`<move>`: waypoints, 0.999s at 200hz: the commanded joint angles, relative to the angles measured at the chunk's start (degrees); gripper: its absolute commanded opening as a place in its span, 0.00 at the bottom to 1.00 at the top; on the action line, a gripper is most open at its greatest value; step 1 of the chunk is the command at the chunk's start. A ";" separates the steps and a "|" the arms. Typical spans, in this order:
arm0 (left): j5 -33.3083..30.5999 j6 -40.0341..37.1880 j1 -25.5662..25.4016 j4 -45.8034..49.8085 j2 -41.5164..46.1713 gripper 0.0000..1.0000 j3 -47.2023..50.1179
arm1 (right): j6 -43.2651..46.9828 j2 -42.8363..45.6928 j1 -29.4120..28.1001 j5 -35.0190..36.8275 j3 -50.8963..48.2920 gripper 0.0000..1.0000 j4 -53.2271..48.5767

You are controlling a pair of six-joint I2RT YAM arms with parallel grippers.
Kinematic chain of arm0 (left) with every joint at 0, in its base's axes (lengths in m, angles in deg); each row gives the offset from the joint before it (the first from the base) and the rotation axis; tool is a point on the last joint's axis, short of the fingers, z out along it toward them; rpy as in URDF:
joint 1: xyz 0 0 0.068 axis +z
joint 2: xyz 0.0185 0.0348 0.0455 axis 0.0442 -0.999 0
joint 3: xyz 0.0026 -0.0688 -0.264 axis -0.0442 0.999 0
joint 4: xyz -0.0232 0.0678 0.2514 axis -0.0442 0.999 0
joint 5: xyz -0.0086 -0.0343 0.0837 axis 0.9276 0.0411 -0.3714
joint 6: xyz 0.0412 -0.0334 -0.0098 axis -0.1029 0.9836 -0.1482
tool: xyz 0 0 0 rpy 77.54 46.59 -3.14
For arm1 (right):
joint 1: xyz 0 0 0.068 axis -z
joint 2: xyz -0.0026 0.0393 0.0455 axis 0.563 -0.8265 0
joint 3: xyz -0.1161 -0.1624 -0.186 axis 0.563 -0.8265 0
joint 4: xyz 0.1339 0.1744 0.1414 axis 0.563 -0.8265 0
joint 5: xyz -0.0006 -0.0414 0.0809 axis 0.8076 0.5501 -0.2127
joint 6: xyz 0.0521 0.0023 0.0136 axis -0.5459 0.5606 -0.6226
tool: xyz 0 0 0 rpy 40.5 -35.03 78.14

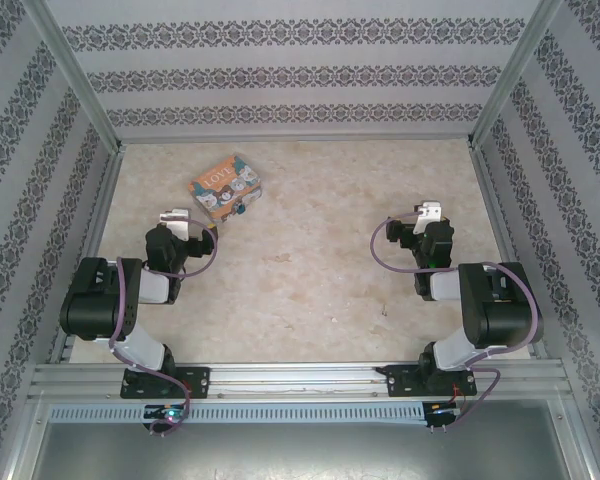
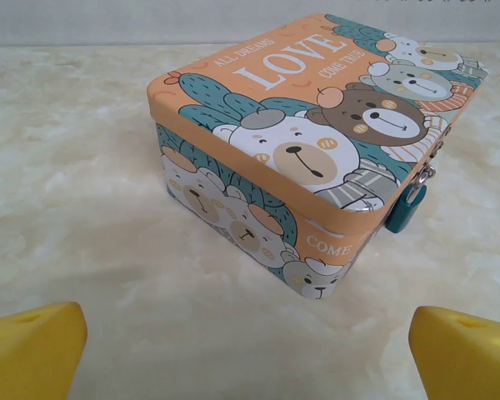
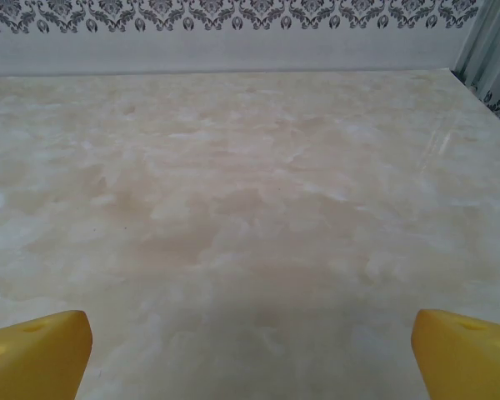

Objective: Unlock a padlock with a key

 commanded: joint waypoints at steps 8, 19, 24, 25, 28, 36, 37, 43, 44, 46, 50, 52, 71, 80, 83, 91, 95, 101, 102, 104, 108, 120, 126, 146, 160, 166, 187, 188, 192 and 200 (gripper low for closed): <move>0.91 -1.04 0.11 0.66 0.68 0.99 -1.15 | -0.86 0.68 -0.49 0.78 0.80 0.98 0.52; 0.91 -1.01 0.11 0.74 0.68 0.99 -1.15 | -0.87 0.74 -0.49 0.76 0.80 0.99 0.52; 0.91 -1.04 0.11 0.74 0.69 0.99 -1.15 | -0.93 0.68 -0.49 0.83 0.80 0.98 0.52; 0.91 -1.04 0.11 0.75 0.69 0.99 -1.15 | -0.89 0.72 -0.49 0.79 0.76 0.98 0.52; 0.91 -1.04 0.11 0.71 0.69 0.99 -1.15 | -0.86 0.75 -0.51 0.76 0.80 0.99 0.52; 0.91 -1.04 0.14 0.70 0.69 0.99 -1.15 | -0.86 0.70 -0.49 0.78 0.80 0.98 0.52; 0.91 -1.04 0.12 0.69 0.64 0.99 -1.15 | -0.86 0.68 -0.49 0.81 0.80 0.98 0.52; 0.91 -1.04 0.11 0.68 0.69 0.99 -1.15 | -0.87 0.71 -0.49 0.84 0.80 0.98 0.52; 0.91 -1.04 0.11 0.68 0.64 0.99 -1.15 | -0.91 0.69 -0.49 0.80 0.80 0.98 0.52; 0.91 -1.04 0.11 0.70 0.68 0.99 -1.15 | -0.87 0.69 -0.56 0.83 0.80 0.98 0.52; 0.91 -1.04 0.11 0.72 0.69 0.99 -1.15 | -0.87 0.71 -0.50 0.78 0.80 0.98 0.52; 0.91 -1.04 0.11 0.69 0.69 0.99 -1.15 | -0.86 0.67 -0.49 0.79 0.80 0.99 0.52; 0.93 -1.04 0.11 0.73 0.68 0.99 -1.15 | -0.89 0.70 -0.49 0.83 0.80 0.98 0.52; 0.93 -1.04 0.11 0.70 0.64 0.99 -1.13 | -0.86 0.70 -0.54 0.80 0.80 0.98 0.52; 0.91 -1.04 0.11 0.70 0.66 0.99 -1.15 | -0.89 0.63 -0.50 0.81 0.80 0.99 0.52; 0.87 -0.98 0.11 0.68 0.69 0.99 -1.15 | -0.88 0.73 -0.49 0.81 0.80 0.98 0.52; 0.71 -0.89 0.12 0.69 0.69 0.99 -1.15 | -0.87 0.67 -0.50 0.76 0.80 0.99 0.52; 0.27 -0.71 0.11 0.82 0.68 0.99 -1.23 | -0.93 0.70 -0.49 0.77 0.80 0.98 0.52; 0.15 -0.61 0.11 0.84 0.68 0.99 -1.24 | -0.94 0.68 -0.49 0.76 0.80 0.98 0.52; -0.07 -0.56 0.11 0.91 0.66 0.99 -1.28 | -0.88 0.67 -0.49 0.78 0.80 0.98 0.52; -0.61 -0.44 0.11 1.01 0.69 0.99 -1.32 | -0.86 0.68 -0.49 0.82 0.80 0.98 0.52; -2.77 0.25 0.11 1.13 0.69 0.99 -1.37 | -0.88 0.75 -0.50 0.77 0.80 0.98 0.52; -3.45 0.53 0.11 1.04 0.71 0.99 -1.26 | -0.87 0.70 -0.49 0.82 0.80 0.98 0.52; -3.88 0.55 0.11 1.24 0.69 0.99 -1.37 | -0.89 0.69 -0.49 0.76 0.80 0.99 0.52; -4.36 0.69 0.11 1.08 0.70 0.99 -1.29 | -0.98 0.75 -0.49 0.70 0.72 0.98 0.59; -4.98 1.08 0.11 0.49 0.76 0.99 -0.97 | -0.95 0.87 -0.49 0.67 0.57 0.99 0.67; -6.21 1.77 0.20 -5.39 1.00 0.99 1.96 | -1.38 1.14 -0.49 1.48 -0.43 0.98 2.15; -6.25 1.77 0.20 -5.65 1.15 0.99 2.12 | -1.38 1.17 -0.49 1.47 -0.52 0.99 2.30; -6.40 1.81 0.20 -6.24 1.83 0.99 2.76 | -1.38 1.27 -0.49 1.44 -0.60 0.98 3.00; -7.30 2.06 0.20 -6.57 3.68 0.99 3.82 | -1.31 1.72 -0.49 1.55 -2.33 0.98 4.38</move>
